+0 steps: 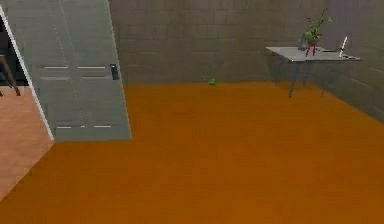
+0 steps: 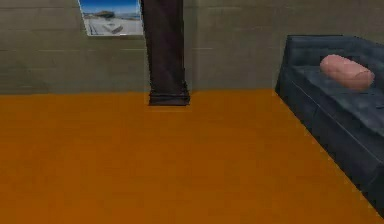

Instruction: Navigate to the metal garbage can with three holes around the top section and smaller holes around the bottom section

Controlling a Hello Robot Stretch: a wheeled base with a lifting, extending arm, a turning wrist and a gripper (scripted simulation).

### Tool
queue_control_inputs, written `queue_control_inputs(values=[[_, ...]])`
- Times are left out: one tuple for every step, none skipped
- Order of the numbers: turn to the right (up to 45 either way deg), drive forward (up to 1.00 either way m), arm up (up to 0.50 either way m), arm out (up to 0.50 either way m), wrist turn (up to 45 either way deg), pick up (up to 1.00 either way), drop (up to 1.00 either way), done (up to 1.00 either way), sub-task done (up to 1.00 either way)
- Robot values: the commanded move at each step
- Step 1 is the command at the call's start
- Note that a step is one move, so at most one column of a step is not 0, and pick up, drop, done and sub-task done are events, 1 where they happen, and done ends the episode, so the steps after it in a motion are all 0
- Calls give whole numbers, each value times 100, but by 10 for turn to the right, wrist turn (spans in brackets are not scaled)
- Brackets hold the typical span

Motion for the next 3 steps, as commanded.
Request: queue_control_inputs(values=[[0, 50, 0, 0, 0, 0, 0, 0, 0], [-450, 0, 0, 0, 0, 0, 0, 0, 0], [-30, 0, 0, 0, 0, 0, 0, 0, 0]])
